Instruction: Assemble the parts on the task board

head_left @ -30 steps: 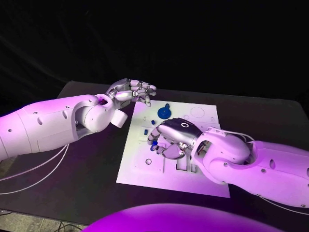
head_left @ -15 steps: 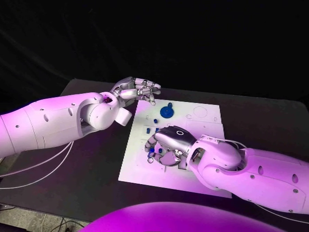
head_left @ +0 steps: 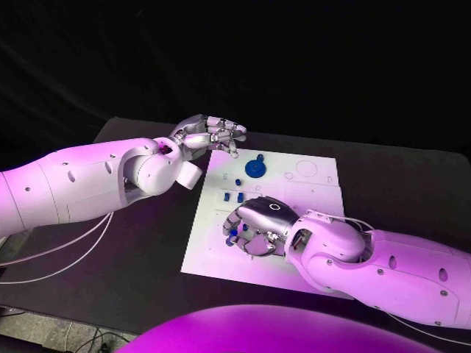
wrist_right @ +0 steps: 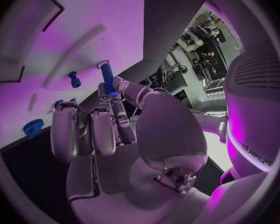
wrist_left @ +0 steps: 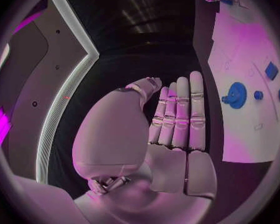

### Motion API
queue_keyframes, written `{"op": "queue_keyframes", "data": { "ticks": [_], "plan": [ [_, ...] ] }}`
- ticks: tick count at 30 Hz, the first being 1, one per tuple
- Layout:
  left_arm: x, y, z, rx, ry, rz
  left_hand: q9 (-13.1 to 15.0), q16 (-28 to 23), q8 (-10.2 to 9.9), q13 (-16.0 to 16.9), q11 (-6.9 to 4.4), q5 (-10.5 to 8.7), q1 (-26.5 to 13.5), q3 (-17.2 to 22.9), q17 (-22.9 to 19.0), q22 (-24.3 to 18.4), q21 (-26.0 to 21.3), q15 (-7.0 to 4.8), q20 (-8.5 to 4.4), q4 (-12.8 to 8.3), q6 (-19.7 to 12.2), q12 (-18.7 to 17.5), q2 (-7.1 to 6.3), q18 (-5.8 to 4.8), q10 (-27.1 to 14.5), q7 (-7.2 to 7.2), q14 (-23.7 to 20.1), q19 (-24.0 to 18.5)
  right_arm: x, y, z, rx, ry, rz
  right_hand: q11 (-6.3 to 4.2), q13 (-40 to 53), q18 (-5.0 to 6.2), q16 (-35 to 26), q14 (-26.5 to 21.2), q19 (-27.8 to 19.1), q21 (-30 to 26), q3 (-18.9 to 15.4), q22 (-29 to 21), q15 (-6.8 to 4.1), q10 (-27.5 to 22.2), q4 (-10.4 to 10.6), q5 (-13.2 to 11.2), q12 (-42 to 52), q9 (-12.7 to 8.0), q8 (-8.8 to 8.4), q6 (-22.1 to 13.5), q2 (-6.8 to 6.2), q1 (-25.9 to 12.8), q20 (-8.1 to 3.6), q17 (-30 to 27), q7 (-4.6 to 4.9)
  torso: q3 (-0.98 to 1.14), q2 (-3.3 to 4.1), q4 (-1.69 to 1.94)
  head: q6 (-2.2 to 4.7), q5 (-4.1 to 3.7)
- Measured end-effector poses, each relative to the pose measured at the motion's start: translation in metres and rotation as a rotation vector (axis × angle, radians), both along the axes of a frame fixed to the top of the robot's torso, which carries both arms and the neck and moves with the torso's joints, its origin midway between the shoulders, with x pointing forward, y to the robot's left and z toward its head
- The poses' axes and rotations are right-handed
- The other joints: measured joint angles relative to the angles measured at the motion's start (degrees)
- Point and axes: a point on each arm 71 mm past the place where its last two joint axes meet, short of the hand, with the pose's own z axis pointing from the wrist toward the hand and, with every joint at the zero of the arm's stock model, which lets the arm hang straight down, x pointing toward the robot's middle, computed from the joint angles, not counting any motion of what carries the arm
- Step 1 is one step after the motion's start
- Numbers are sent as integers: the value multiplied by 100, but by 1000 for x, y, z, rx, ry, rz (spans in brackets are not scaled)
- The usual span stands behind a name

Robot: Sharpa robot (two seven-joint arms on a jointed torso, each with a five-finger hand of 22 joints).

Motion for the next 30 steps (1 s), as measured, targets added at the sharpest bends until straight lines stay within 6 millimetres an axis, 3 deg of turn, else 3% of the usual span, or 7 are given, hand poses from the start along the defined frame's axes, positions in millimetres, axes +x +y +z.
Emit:
{"op": "queue_keyframes", "data": {
  "ticks": [30],
  "plan": [
    [0,1,0,0,0,1,0,0,0,11,0,0,0,0,8,5,0,0,0,0,0,0,0,0,0,0,0,0,2,6,-9,-29,-7,1,0,2,0,0,0,0,-64,-22,-2,0,0,-21,5,0,7,0,-13,0,0,0,-45,13,0,1,2,-43,21]
  ]
}}
